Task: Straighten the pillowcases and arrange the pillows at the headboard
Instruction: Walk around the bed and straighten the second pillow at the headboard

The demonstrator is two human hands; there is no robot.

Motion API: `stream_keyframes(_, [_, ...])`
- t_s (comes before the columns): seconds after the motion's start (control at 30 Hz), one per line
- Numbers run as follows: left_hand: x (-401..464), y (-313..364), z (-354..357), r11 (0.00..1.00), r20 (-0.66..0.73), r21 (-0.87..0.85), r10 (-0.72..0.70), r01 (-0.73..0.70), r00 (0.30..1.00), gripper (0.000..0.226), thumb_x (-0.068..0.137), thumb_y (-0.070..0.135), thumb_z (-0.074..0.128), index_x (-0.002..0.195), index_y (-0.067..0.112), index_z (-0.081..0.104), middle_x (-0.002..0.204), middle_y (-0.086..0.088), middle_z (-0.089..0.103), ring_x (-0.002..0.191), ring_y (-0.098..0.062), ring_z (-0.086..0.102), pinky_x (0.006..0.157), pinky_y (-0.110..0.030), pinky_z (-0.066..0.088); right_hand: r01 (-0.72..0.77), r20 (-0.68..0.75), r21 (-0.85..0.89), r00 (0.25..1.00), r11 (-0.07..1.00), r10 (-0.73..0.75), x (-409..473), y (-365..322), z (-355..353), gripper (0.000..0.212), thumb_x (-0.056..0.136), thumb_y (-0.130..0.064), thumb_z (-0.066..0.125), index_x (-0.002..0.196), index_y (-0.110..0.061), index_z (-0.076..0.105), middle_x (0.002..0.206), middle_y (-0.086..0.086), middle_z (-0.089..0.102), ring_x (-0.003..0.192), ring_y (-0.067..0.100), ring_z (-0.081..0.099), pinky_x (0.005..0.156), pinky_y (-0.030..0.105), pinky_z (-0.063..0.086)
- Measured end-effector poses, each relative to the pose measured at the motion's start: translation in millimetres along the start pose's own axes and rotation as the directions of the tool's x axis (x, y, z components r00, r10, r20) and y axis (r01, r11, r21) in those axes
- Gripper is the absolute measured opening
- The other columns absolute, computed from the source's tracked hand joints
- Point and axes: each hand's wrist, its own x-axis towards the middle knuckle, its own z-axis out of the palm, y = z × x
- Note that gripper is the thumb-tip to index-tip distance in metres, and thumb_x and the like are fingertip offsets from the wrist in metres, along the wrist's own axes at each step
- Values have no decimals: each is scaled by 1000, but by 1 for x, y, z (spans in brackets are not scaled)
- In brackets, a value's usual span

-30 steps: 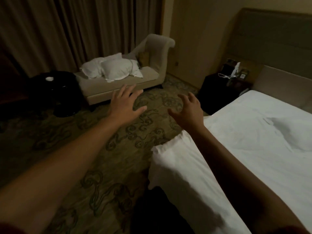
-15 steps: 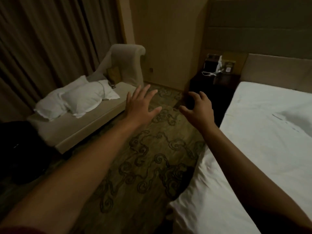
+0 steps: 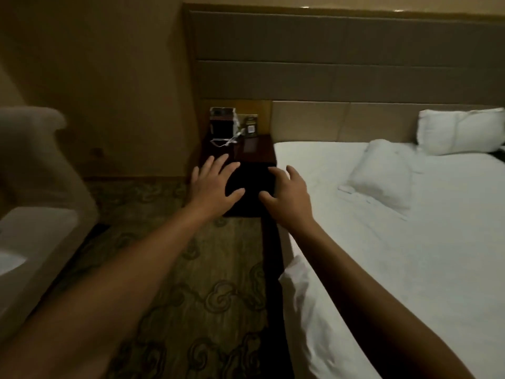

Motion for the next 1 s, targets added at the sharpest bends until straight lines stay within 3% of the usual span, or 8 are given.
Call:
stream_keyframes(0.13, [172, -50, 18, 983, -1, -162, 86, -85, 996, 65, 92, 56, 52, 149, 32, 34, 162, 1, 23, 150, -27, 16, 117, -56, 18, -167, -171, -59, 973, 984, 154, 130, 11, 11, 64, 84, -42, 67, 145, -33, 48, 161, 11, 33, 149, 30, 29, 116, 51, 36])
stream_keyframes(0.2, [190, -47, 22, 982, -14, -115, 152, -153, 988, 64, 93, 55, 52, 150, 31, 34, 162, 0, 23, 150, -28, 16, 118, -55, 18, -205, -170, -37, 966, 978, 196, 144, 15, 8, 64, 84, -40, 66, 144, -32, 49, 161, 12, 32, 150, 29, 27, 116, 51, 35])
stream_keyframes(0.33, [308, -19, 71, 913, 14, -223, 354, -343, 935, 64, 92, 51, 55, 149, 31, 36, 162, -1, 24, 151, -28, 16, 120, -55, 16, -402, -266, -25, 885, 915, 382, 240, 59, 21, 63, 84, -38, 65, 145, -31, 48, 162, 11, 31, 150, 27, 26, 116, 49, 35])
stream_keyframes(0.5, [409, -11, 125, 876, 15, -179, 457, -447, 889, 66, 91, 57, 55, 149, 34, 34, 163, 1, 22, 151, -28, 15, 120, -57, 14, -420, -278, -27, 875, 907, 397, 347, 85, 36, 63, 87, -40, 65, 146, -31, 46, 163, 9, 29, 150, 29, 26, 116, 53, 35])
stream_keyframes(0.57, [540, 0, 176, 865, 65, -202, 479, -459, 875, 66, 90, 58, 55, 149, 34, 34, 163, 1, 22, 151, -27, 15, 120, -57, 14, -479, -308, -3, 836, 878, 455, 461, 134, 49, 63, 87, -41, 65, 146, -31, 46, 163, 9, 29, 150, 29, 26, 116, 54, 34])
stream_keyframes(0.67, [624, 16, 204, 839, 60, -238, 515, -488, 855, 64, 90, 59, 54, 147, 36, 36, 162, 3, 24, 151, -26, 16, 119, -57, 13, -519, -335, -2, 806, 855, 488, 522, 166, 36, 64, 87, -40, 64, 147, -30, 45, 164, 10, 28, 151, 28, 25, 116, 54, 34])
stream_keyframes(0.8, [726, 56, 260, 782, 49, -290, 588, -552, 807, 63, 92, 58, 53, 148, 35, 37, 162, 2, 24, 151, -26, 17, 120, -57, 16, -613, -410, -13, 724, 790, 555, 592, 235, 24, 64, 86, -38, 62, 147, -31, 44, 164, 10, 27, 151, 27, 23, 116, 49, 33])
stream_keyframes(1.0, [859, 138, 378, 631, 78, -405, 745, -661, 663, 63, 92, 60, 52, 147, 35, 36, 161, 1, 27, 150, -27, 21, 118, -57, 18, -770, -476, 33, 548, 637, 688, 687, 356, 23, 68, 86, -41, 64, 149, -28, 42, 164, 11, 26, 151, 29, 23, 118, 48, 31])
